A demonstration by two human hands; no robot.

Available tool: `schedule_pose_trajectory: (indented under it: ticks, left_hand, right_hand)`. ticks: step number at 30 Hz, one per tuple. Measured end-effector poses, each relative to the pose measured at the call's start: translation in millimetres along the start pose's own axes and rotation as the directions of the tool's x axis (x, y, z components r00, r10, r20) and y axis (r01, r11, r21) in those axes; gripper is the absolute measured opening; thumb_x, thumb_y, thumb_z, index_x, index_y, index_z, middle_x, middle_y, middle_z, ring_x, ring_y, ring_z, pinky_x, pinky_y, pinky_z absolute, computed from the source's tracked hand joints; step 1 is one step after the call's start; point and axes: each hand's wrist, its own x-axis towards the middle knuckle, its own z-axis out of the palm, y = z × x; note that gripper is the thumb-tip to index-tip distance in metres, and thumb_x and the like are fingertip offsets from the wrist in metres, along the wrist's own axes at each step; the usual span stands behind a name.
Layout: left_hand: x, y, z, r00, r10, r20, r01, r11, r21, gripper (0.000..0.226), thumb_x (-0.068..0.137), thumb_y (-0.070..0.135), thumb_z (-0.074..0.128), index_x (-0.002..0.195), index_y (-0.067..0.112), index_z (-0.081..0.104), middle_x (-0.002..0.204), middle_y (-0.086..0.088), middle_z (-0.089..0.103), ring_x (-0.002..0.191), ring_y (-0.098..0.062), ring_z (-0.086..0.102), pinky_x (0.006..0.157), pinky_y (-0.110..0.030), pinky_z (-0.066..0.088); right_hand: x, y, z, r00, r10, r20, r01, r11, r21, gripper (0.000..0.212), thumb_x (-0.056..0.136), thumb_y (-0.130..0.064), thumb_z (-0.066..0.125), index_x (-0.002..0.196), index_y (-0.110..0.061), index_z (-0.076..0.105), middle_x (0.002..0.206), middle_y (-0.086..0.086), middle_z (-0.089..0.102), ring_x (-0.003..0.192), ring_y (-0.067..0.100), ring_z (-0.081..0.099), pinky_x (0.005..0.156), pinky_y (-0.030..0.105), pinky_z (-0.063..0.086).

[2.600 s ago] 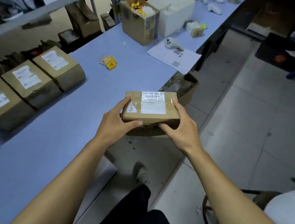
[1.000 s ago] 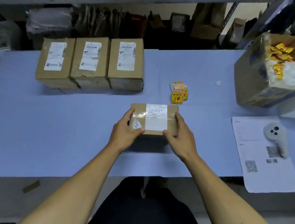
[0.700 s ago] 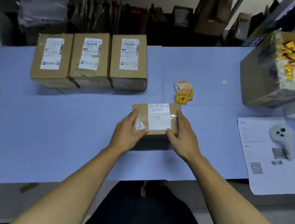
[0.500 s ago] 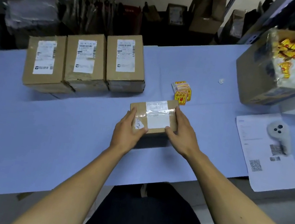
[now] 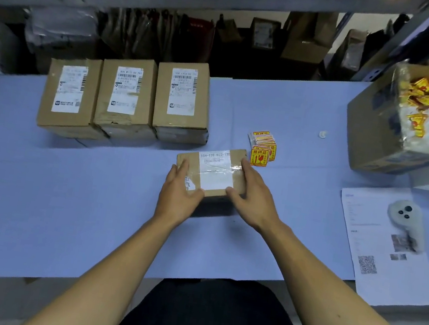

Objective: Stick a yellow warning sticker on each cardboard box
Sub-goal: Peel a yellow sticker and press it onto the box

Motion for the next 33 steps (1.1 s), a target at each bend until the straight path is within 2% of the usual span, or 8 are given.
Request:
schedule_pose_trajectory:
  ticks: [3,6,9,12,17,21,26,33]
  left_hand:
    - [0,2,0,1.000,-0.015,-0.008,0.015,0.999,0.034,0.084,0.085,0.025,0.066,0.155,0.023,0.020,0.163,-0.005,0.012,0.147,-0.025,0.022,0.114,-0.031,0.025]
    - [4,6,1,0.995,0.092,-0.030,-0.081,0.965,0.249,0.082,0.084,0.036,0.067,0.153,0.027,0.023,0.164,-0.002,-0.003,0.151,-0.026,0.004,0.119,-0.049,0.013]
    - [14,24,7,0.969,0.238,0.065,-0.243,0.874,0.421,0.081,0.085,0.051,0.063,0.153,0.032,0.024,0.165,0.000,-0.004,0.151,-0.025,-0.004,0.118,-0.052,0.005]
    - [27,47,19,0.937,0.281,0.208,-0.349,0.788,0.506,0.080,0.083,0.058,0.061,0.151,0.037,0.024,0.165,0.003,-0.003,0.151,-0.024,-0.006,0.117,-0.049,0.008]
    - [35,52,19,0.932,0.233,0.278,-0.348,0.790,0.505,0.080,0.081,0.058,0.065,0.150,0.041,0.026,0.165,0.006,0.001,0.151,-0.022,-0.002,0.116,-0.053,0.012]
    - [40,50,19,0.933,0.226,0.280,-0.339,0.813,0.473,0.081,0.080,0.057,0.067,0.150,0.041,0.028,0.164,0.007,0.004,0.151,-0.020,-0.002,0.118,-0.053,0.013]
    - [44,50,20,0.934,0.225,0.277,-0.334,0.824,0.458,0.083,0.078,0.054,0.071,0.149,0.040,0.031,0.164,0.006,0.007,0.151,-0.022,0.003,0.118,-0.051,0.016]
    - [46,48,23,0.939,0.219,0.265,-0.322,0.829,0.457,0.083,0.077,0.054,0.072,0.149,0.040,0.032,0.164,0.006,0.009,0.151,-0.020,0.003,0.118,-0.054,0.014]
  right_hand:
    - [1,5,-8,1.000,-0.029,0.012,0.029,1.000,0.002,0.074,0.094,-0.041,0.055,0.156,-0.022,0.018,0.158,-0.001,0.031,0.141,0.018,0.034,0.110,0.032,0.032]
    - [9,9,-20,0.999,-0.031,-0.033,0.033,0.999,0.044,0.064,0.097,-0.043,0.050,0.153,-0.022,0.026,0.156,-0.001,0.034,0.141,0.017,0.034,0.109,0.029,0.030]
    - [23,19,-34,0.995,-0.006,-0.096,0.008,1.000,0.021,0.054,0.100,-0.041,0.046,0.149,-0.020,0.035,0.152,0.000,0.040,0.137,0.018,0.039,0.107,0.031,0.034]
    - [41,33,-42,0.993,0.013,-0.114,-0.023,0.996,-0.086,0.042,0.100,-0.029,0.048,0.139,-0.017,0.048,0.140,0.007,0.051,0.125,0.026,0.051,0.098,0.036,0.043]
    - [67,51,-40,0.996,0.067,-0.060,-0.080,0.964,-0.252,0.036,0.095,-0.018,0.051,0.130,-0.014,0.056,0.129,0.012,0.056,0.112,0.031,0.057,0.087,0.039,0.051]
    - [87,58,-35,0.997,0.054,-0.054,-0.068,0.943,-0.326,0.040,0.093,-0.015,0.052,0.133,-0.016,0.051,0.130,0.013,0.052,0.111,0.033,0.054,0.081,0.041,0.052]
    - [101,64,-33,0.999,0.017,-0.033,-0.030,0.888,-0.459,0.047,0.088,-0.012,0.056,0.134,-0.019,0.050,0.129,0.013,0.046,0.111,0.035,0.047,0.070,0.040,0.047]
    - [108,70,-30,0.999,-0.035,-0.031,0.012,0.842,-0.539,0.042,0.082,-0.003,0.058,0.123,-0.009,0.054,0.122,0.017,0.051,0.103,0.039,0.048,0.059,0.036,0.036]
